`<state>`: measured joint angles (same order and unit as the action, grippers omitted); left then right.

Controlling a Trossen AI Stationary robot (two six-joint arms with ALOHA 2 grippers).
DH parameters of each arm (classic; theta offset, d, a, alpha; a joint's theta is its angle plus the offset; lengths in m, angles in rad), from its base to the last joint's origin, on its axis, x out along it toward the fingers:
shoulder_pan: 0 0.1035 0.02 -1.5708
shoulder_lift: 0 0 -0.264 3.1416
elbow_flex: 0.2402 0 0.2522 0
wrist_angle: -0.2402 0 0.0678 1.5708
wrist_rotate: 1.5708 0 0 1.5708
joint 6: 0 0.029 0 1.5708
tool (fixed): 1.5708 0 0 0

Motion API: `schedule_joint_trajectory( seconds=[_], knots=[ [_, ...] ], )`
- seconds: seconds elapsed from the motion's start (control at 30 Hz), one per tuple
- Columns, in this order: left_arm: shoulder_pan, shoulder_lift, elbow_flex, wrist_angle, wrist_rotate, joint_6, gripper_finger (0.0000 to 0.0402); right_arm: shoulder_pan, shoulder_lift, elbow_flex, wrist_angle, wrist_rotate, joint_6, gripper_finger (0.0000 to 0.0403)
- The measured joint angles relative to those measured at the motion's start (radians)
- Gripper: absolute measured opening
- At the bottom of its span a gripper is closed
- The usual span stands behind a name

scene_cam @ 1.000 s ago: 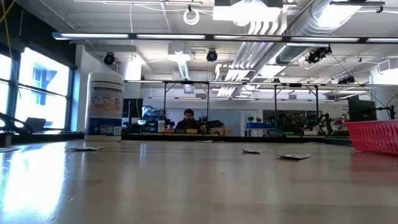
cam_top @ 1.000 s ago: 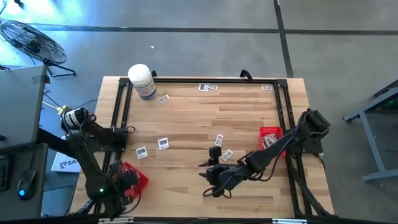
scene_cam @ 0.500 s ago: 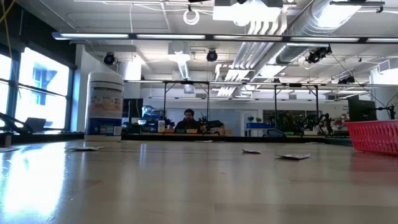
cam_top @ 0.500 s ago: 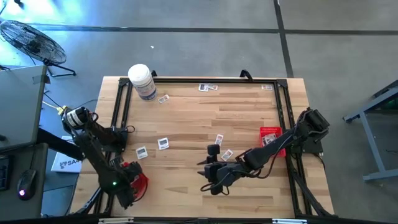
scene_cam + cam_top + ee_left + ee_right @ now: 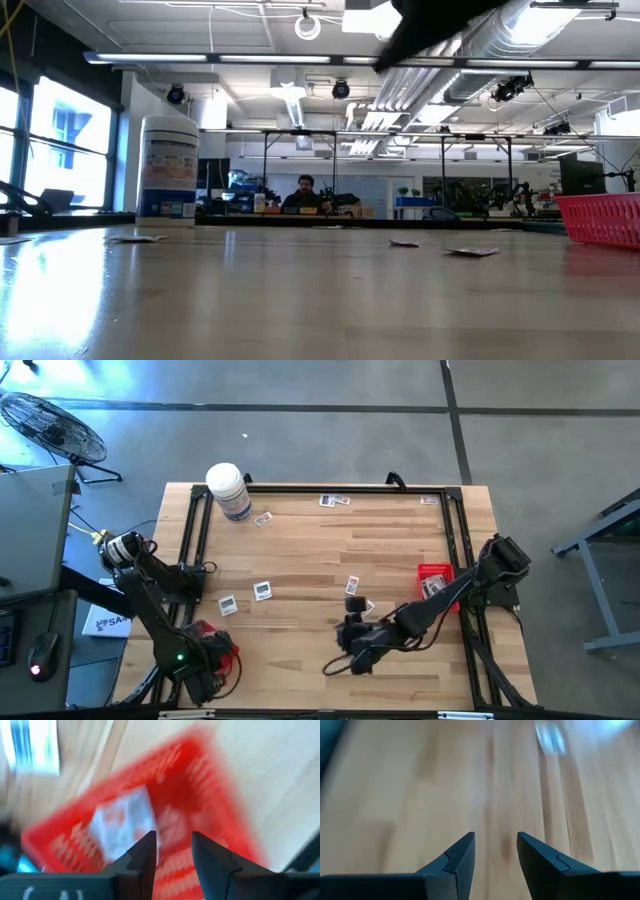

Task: Pick & Place First Aid Supplies
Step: Put the ointment pack into the left red bin

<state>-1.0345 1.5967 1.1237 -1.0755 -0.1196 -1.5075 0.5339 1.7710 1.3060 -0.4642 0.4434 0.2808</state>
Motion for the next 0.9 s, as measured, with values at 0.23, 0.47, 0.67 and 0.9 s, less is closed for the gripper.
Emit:
schedule_joint_trajectory(
  seconds=[0.23, 0.47, 0.67, 0.9],
  knots=[
    [0.0, 0.0, 0.076, 0.13, -0.59, 0.293, 0.012, -0.032, 0.001, -0.134, -0.111, -0.048, 0.271, 0.014],
    [0.048, 0.0, 0.076, 0.198, -1.104, 0.581, 0.012, -0.078, 0.001, -0.259, -0.078, -0.08, 0.399, 0.014],
    [0.175, 0.001, 0.076, 0.207, -1.129, 0.612, 0.012, -0.104, 0.001, -0.32, 0.085, -0.061, 0.306, 0.014],
    [0.307, 0.002, 0.076, 0.214, -0.892, 0.567, 0.012, -0.123, 0.001, -0.391, 0.158, -0.07, 0.296, 0.014]
  ],
)
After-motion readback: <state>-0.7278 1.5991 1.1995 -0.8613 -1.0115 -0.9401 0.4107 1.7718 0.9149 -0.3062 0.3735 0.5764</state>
